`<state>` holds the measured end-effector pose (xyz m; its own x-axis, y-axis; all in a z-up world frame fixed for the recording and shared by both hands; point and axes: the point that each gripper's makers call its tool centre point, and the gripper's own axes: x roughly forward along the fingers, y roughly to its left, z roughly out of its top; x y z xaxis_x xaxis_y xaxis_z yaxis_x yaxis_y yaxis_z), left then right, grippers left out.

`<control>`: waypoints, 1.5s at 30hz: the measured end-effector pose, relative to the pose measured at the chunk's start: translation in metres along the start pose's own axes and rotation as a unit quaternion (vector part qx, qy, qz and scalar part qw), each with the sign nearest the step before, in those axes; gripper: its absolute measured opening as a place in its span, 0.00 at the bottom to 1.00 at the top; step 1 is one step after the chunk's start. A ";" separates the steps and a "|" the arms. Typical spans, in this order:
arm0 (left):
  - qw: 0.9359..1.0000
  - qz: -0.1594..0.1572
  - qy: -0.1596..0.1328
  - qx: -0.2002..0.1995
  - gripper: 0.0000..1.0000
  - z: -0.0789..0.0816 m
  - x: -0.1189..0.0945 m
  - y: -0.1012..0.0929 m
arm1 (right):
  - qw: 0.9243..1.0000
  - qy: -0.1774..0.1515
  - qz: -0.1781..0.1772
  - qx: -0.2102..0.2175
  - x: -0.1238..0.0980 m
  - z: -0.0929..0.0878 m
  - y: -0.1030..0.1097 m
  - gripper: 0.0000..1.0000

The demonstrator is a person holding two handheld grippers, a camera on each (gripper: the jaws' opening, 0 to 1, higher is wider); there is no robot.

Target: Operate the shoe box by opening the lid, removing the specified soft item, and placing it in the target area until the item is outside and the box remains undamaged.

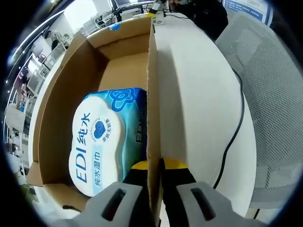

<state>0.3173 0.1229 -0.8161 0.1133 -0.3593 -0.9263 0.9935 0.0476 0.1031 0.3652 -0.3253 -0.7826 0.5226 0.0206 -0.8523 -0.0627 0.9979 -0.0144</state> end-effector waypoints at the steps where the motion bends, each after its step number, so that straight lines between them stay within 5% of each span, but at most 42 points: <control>1: 1.000 0.000 0.000 0.000 0.02 0.000 0.000 0.000 | 1.000 0.000 -0.002 0.002 0.000 0.000 -0.001 0.20; 9: 1.000 0.000 0.000 0.000 0.02 -0.001 0.001 0.000 | 1.000 0.007 -0.010 -0.006 0.000 -0.001 -0.002 0.21; 17: 1.000 0.000 0.000 0.001 0.02 -0.002 0.000 -0.001 | 1.000 -0.011 -0.012 0.010 -0.013 0.000 0.000 0.34; 22: 1.000 0.000 0.000 0.000 0.02 -0.002 0.000 -0.001 | 0.999 -0.034 -0.016 0.025 -0.030 0.003 0.005 0.43; 32: 1.000 -0.001 -0.002 0.001 0.02 -0.002 0.001 0.000 | 0.995 -0.080 -0.049 -0.024 -0.077 0.026 0.007 0.45; 37: 1.000 0.000 -0.002 0.003 0.02 -0.002 0.000 -0.001 | 0.994 -0.091 -0.037 -0.039 -0.096 0.026 0.023 0.48; 40: 1.000 0.002 -0.004 0.006 0.02 -0.002 0.000 -0.001 | 0.993 -0.096 0.003 -0.069 -0.107 0.026 0.049 0.49; 45: 1.000 0.001 -0.003 0.009 0.02 -0.002 0.001 0.001 | 0.988 -0.103 -0.002 -0.113 -0.125 0.026 0.068 0.49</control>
<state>0.3179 0.1246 -0.8178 0.1152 -0.3656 -0.9236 0.9933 0.0313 0.1115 0.3180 -0.2581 -0.6637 0.6842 0.0521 -0.7274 -0.2360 0.9596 -0.1532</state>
